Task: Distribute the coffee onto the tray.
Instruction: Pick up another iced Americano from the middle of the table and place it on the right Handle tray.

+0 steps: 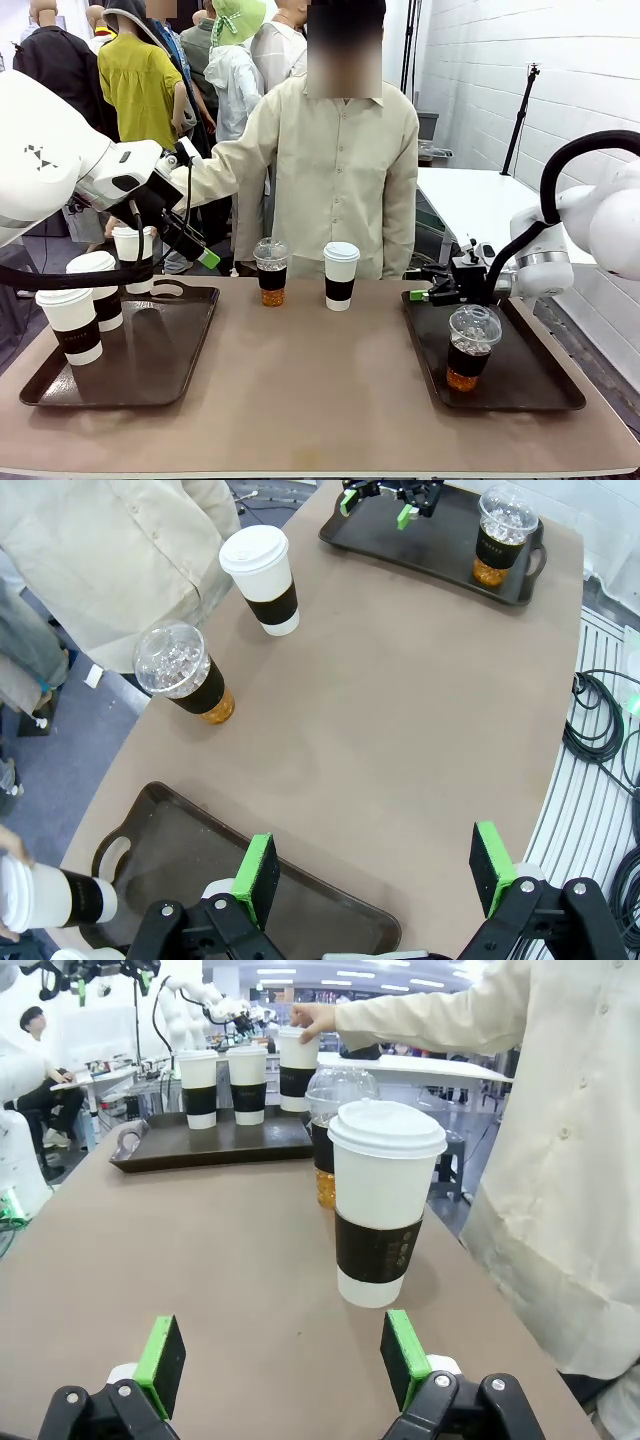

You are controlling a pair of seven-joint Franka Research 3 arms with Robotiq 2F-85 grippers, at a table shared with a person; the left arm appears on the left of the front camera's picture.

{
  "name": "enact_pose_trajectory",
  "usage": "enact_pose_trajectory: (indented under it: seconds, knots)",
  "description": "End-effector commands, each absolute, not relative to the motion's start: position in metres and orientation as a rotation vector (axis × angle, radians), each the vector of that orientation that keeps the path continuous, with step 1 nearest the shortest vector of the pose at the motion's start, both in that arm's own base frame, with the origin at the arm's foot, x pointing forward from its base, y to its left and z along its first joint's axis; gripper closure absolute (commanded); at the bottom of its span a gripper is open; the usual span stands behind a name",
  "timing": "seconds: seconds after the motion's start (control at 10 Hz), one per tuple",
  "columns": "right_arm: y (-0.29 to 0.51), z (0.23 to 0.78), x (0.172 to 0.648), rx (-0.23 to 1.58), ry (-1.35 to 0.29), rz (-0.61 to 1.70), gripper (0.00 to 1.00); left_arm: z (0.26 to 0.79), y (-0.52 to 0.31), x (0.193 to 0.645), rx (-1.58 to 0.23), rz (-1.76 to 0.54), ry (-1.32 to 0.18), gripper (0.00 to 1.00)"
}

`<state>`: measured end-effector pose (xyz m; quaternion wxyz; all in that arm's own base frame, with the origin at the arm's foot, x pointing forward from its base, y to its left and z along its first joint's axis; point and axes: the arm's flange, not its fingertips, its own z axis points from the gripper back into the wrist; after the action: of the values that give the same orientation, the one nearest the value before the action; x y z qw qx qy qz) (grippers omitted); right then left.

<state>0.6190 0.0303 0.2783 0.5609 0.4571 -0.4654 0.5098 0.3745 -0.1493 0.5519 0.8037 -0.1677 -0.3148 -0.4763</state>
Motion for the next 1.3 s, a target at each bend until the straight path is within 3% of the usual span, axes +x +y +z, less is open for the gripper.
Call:
enact_pose_trajectory:
  seconds: [0.0, 0.6, 1.2]
  knots:
    - [0.038, 0.277, 0.640, 1.081, -1.083, 1.162, 0.00, 0.551, -0.148, 0.376, -0.367, -1.026, -0.677, 0.00]
    - [0.049, 0.280, 0.668, 1.060, -1.061, 1.175, 0.00, 0.551, -0.148, 0.376, -0.367, -1.026, -0.677, 0.00]
    - [0.047, 0.280, 0.661, 1.064, -1.075, 1.197, 0.00, 0.551, -0.148, 0.376, -0.367, -1.026, -0.677, 0.00]
